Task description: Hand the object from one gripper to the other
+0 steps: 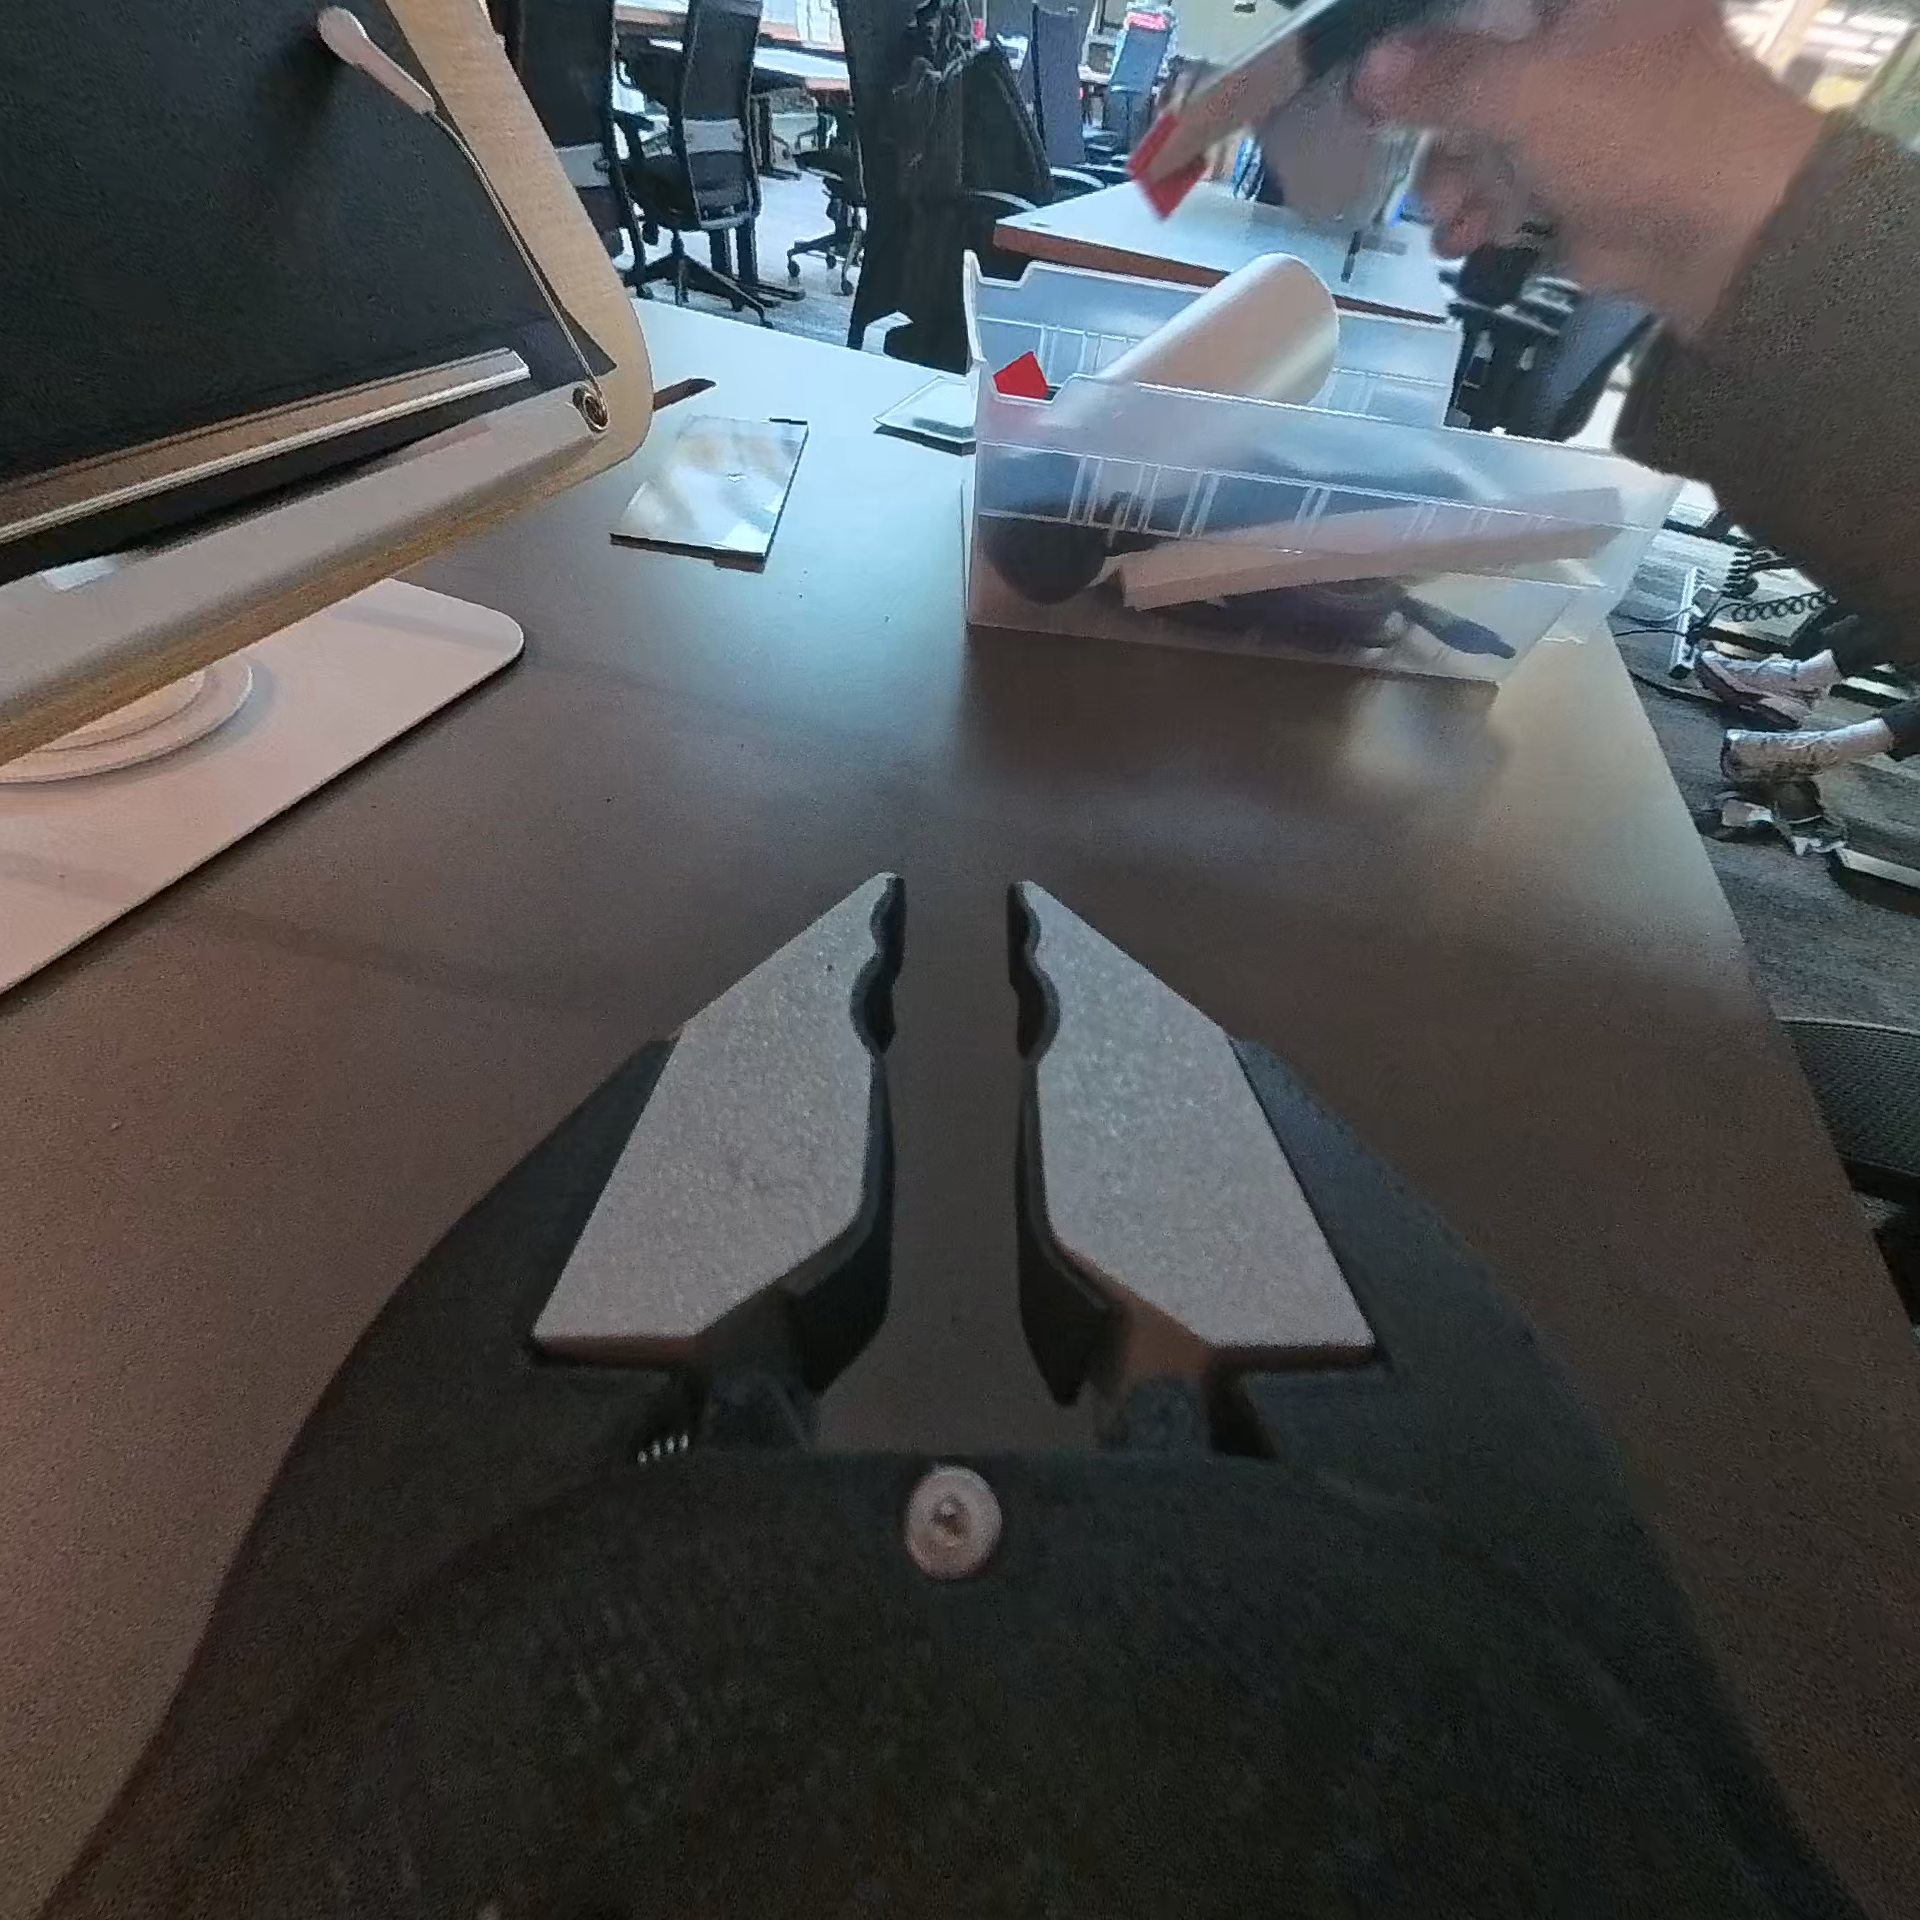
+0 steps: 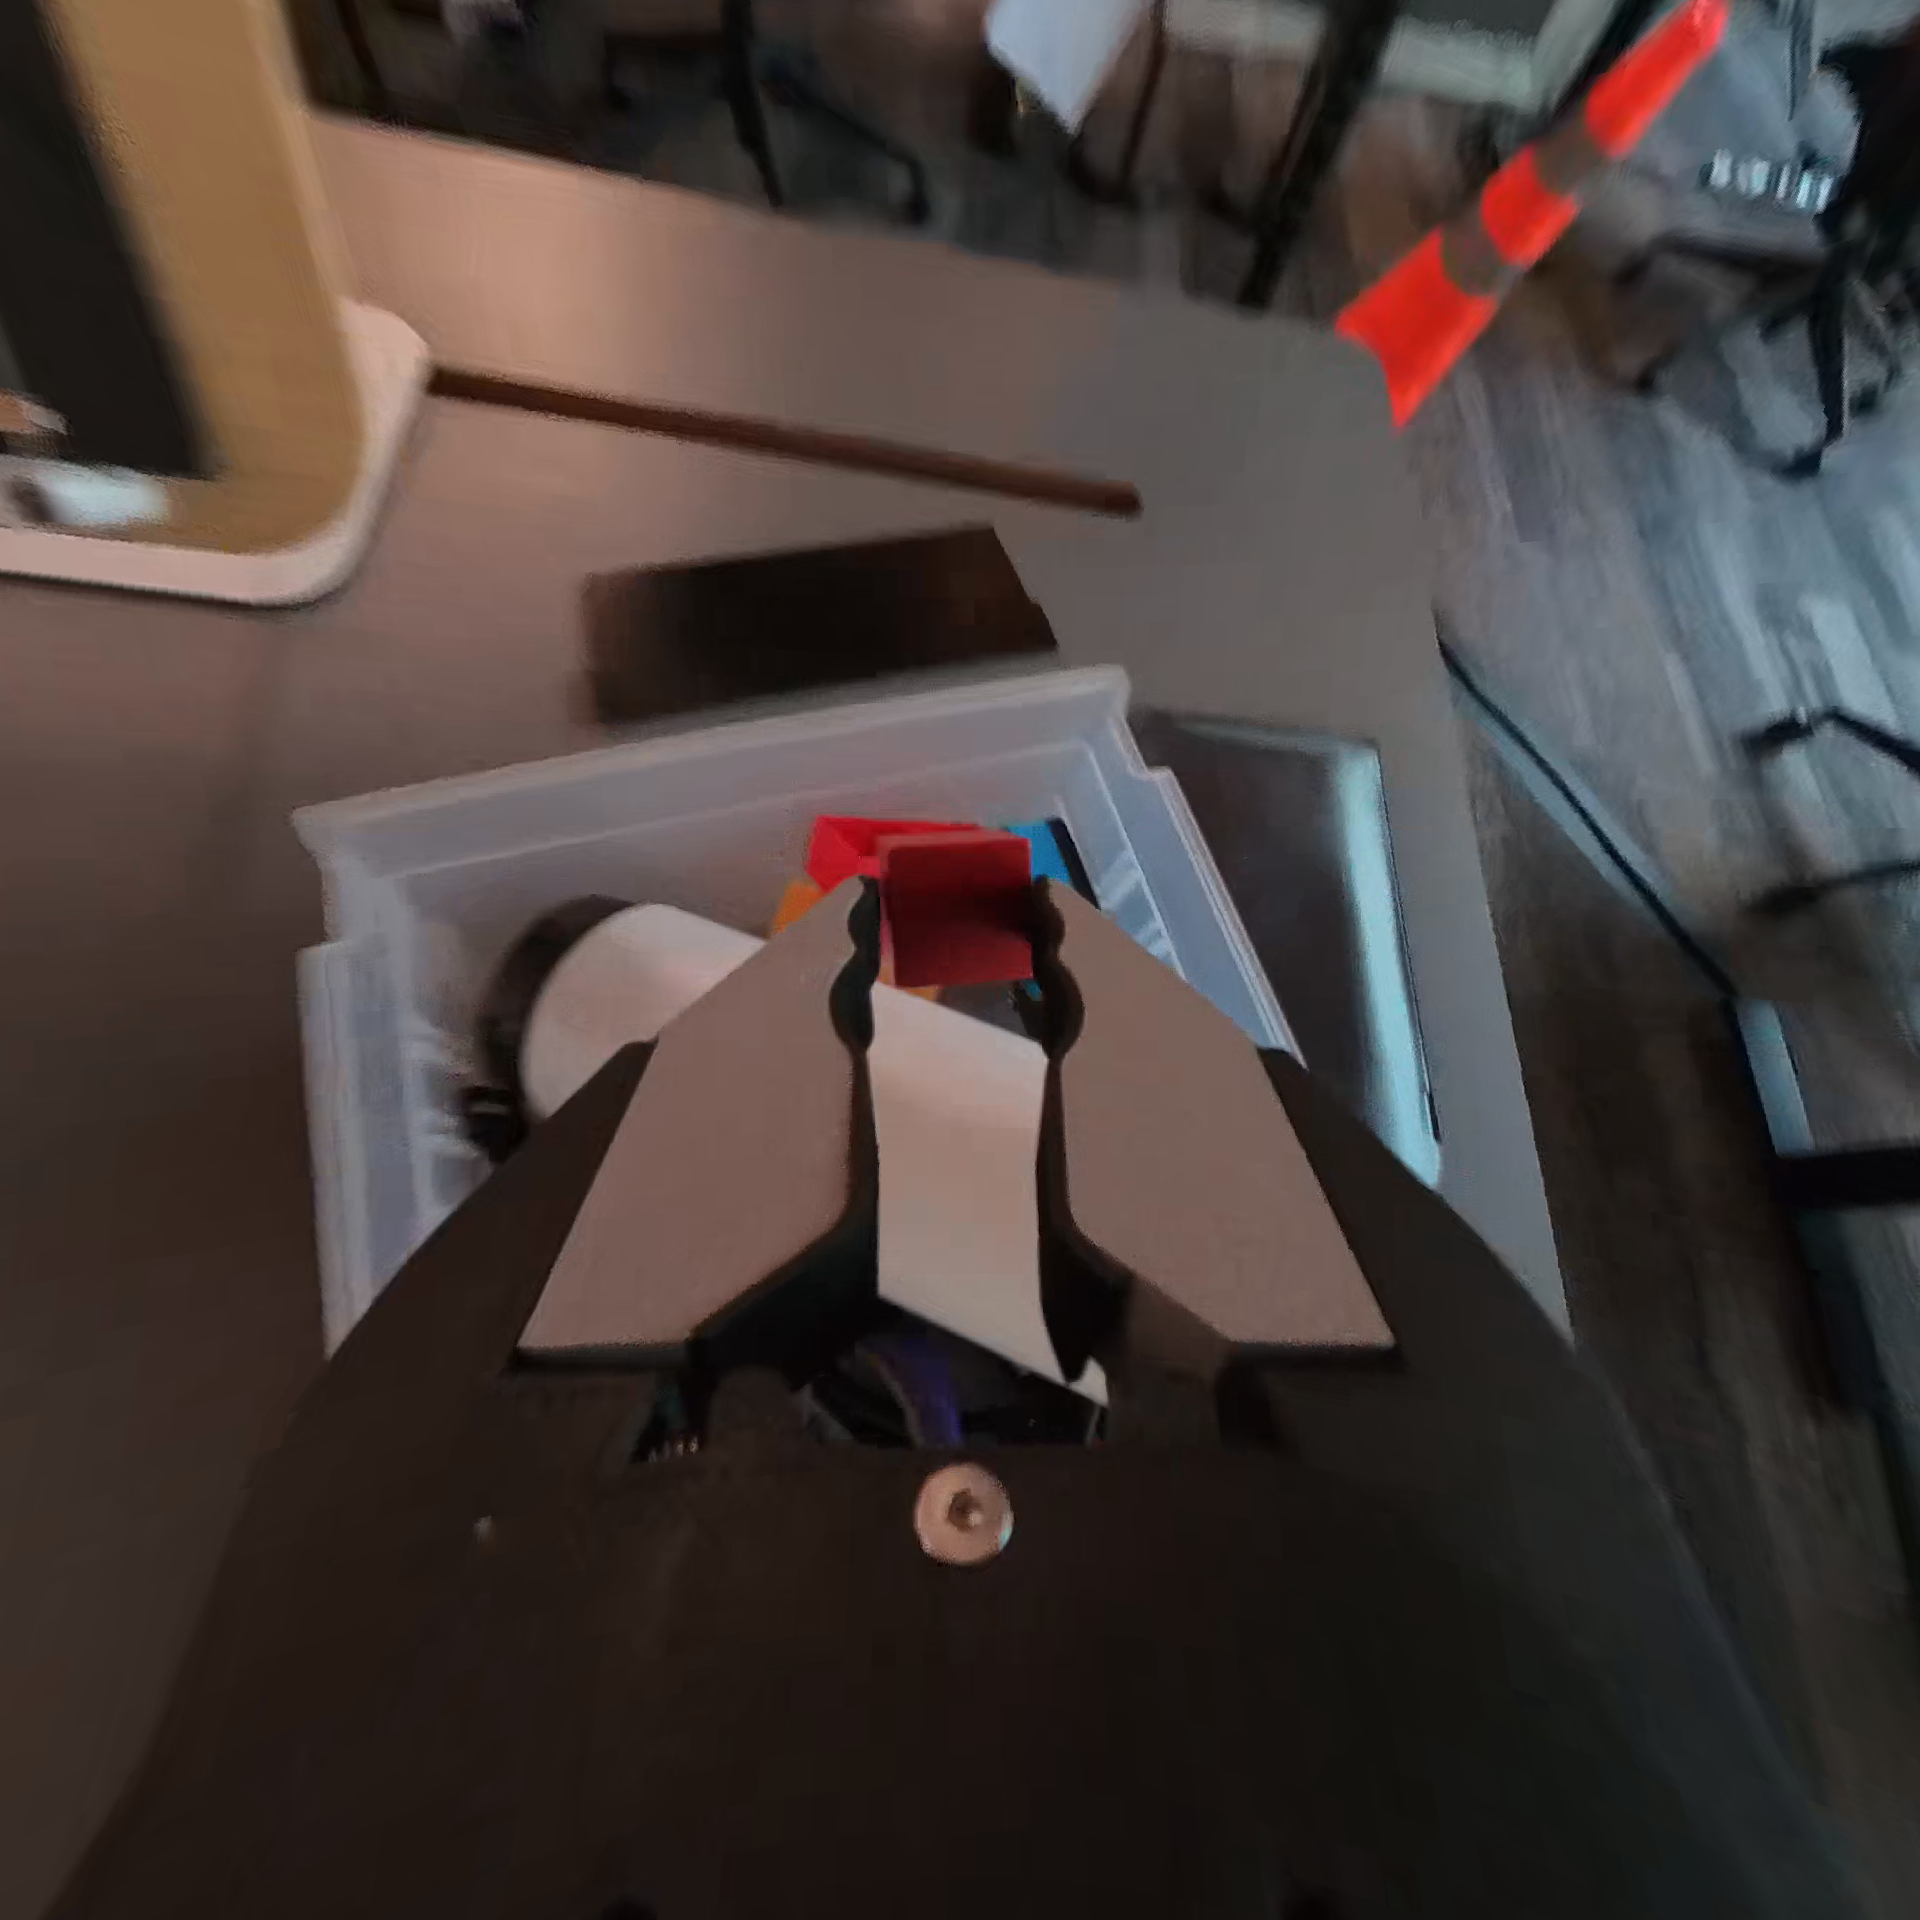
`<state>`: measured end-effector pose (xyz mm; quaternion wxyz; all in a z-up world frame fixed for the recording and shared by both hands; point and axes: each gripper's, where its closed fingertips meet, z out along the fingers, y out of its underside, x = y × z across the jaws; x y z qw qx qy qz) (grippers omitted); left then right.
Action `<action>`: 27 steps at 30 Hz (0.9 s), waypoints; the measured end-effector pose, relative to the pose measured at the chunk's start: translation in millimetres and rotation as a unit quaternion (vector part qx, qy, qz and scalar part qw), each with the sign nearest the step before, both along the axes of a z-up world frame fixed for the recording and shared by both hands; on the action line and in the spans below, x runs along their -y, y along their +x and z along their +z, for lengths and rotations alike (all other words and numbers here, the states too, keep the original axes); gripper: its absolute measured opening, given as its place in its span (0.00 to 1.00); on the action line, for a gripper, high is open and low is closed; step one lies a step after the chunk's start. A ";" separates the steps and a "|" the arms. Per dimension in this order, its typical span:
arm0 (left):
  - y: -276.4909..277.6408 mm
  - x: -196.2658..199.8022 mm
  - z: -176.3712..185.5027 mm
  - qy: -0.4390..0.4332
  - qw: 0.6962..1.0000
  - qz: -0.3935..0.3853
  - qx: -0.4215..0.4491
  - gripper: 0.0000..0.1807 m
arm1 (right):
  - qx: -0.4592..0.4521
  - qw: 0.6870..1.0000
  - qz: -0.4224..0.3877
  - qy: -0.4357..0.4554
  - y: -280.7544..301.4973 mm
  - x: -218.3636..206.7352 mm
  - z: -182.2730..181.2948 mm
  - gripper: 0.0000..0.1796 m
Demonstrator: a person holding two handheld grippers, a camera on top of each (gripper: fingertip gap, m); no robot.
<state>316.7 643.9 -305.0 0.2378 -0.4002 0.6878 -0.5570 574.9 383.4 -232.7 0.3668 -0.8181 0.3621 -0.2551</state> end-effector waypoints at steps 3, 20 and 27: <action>0.2 -1.8 -0.6 -0.001 1.000 0.003 -0.004 0.09 | -0.038 0.998 -0.043 -0.029 18.1 9.7 -19.4 0.24; -0.6 8.4 -13.0 0.063 0.998 -0.008 -0.015 0.16 | 0.005 0.948 0.242 0.208 -151.0 -238.7 -23.3 0.32; -3.1 18.4 -14.0 0.079 0.997 -0.017 -0.014 0.19 | -0.033 0.944 0.253 0.209 -149.0 -253.6 -80.0 0.34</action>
